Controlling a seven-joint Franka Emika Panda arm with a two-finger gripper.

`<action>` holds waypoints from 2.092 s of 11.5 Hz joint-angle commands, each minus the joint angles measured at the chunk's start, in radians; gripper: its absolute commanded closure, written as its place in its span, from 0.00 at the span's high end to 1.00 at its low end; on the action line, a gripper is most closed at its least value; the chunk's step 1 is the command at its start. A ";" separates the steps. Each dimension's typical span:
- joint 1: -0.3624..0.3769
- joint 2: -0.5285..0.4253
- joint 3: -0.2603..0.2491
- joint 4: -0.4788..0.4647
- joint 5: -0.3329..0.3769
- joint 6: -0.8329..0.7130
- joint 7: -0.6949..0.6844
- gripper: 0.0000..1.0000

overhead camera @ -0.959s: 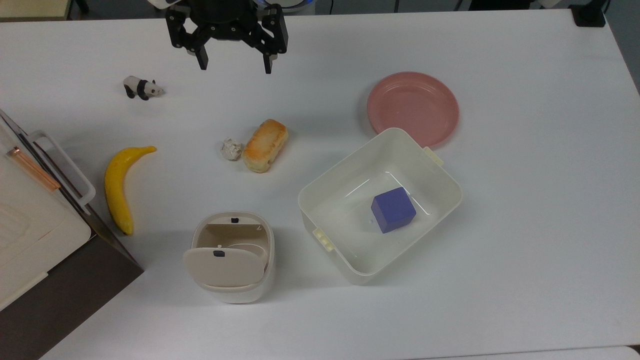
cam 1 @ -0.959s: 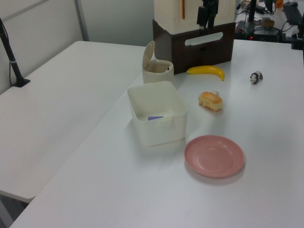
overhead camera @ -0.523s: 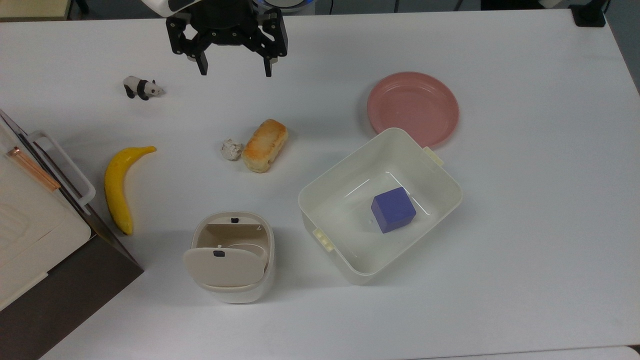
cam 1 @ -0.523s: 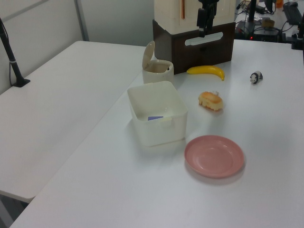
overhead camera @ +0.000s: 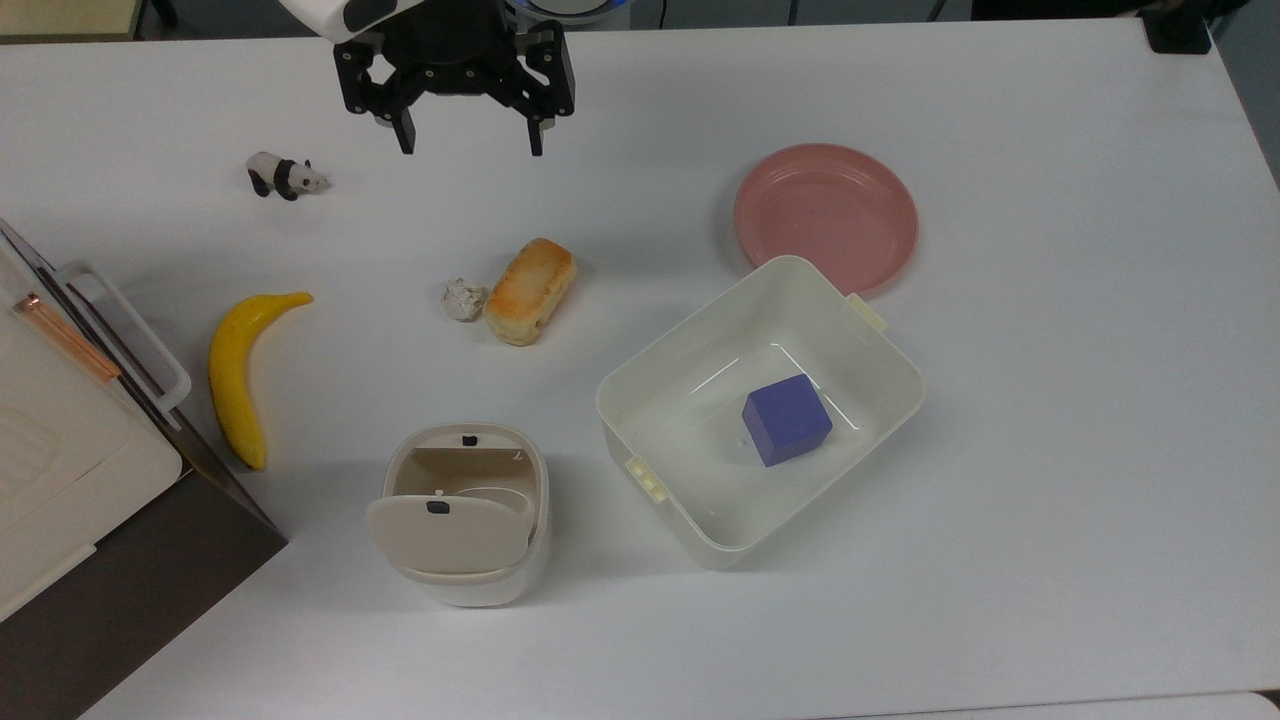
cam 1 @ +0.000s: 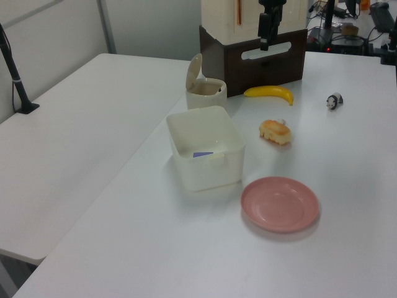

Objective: Grab it up and put it in the trash

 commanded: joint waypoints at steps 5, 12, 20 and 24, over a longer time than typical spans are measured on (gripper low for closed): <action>0.008 -0.029 -0.004 -0.048 -0.019 0.027 -0.018 1.00; 0.005 -0.042 -0.006 -0.207 -0.149 0.109 -0.069 1.00; -0.004 -0.036 -0.010 -0.454 -0.324 0.311 -0.058 1.00; -0.042 -0.004 -0.015 -0.516 -0.393 0.394 -0.057 1.00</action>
